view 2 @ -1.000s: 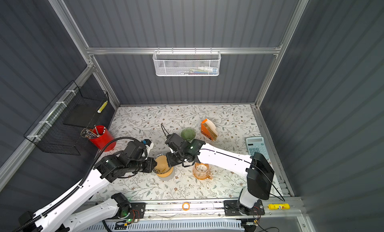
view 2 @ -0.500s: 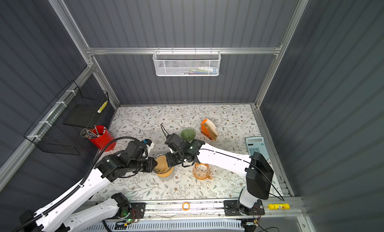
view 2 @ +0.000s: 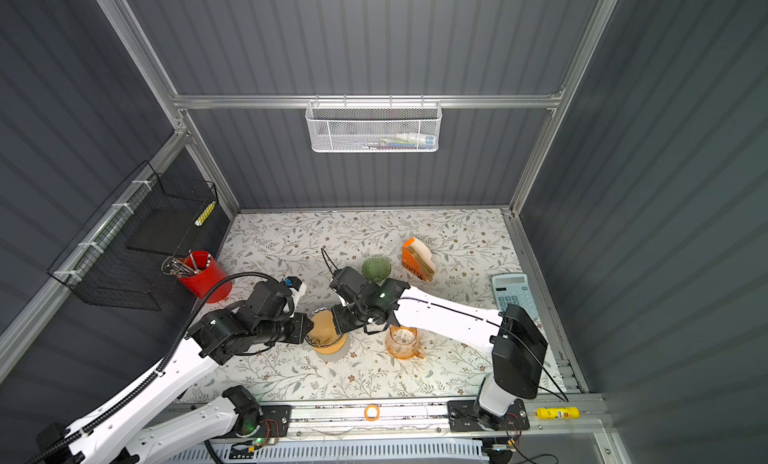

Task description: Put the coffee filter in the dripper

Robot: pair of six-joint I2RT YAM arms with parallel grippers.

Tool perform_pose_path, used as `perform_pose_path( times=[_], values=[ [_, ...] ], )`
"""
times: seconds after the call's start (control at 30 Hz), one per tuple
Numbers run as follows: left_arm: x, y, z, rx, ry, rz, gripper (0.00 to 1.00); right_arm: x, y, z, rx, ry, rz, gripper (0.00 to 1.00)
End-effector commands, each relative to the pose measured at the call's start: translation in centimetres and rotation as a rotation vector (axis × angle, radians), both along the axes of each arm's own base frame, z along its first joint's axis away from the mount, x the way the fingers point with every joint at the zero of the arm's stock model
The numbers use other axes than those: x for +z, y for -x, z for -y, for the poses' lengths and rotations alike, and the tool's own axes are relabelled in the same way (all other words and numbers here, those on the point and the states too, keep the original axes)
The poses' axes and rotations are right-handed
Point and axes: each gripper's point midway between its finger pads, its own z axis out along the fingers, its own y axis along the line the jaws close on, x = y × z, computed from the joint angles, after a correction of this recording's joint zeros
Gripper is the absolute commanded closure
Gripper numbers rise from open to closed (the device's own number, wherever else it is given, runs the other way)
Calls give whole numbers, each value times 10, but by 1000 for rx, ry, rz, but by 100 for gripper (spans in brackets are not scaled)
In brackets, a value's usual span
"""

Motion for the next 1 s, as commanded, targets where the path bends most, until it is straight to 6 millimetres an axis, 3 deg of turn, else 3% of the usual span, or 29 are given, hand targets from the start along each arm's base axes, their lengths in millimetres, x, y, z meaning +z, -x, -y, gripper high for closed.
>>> perform_pose_path(
  times=[0.0,0.7,0.97],
  values=[
    [14,-2,0,-2,15,34,82,2,0,6,-1,25,19,96],
    [25,-3,4,-10,43,57,82,30,-1,7,-6,-24,57,82],
    [21,0,9,-37,61,42,82,30,0,5,3,-25,59,85]
  ],
)
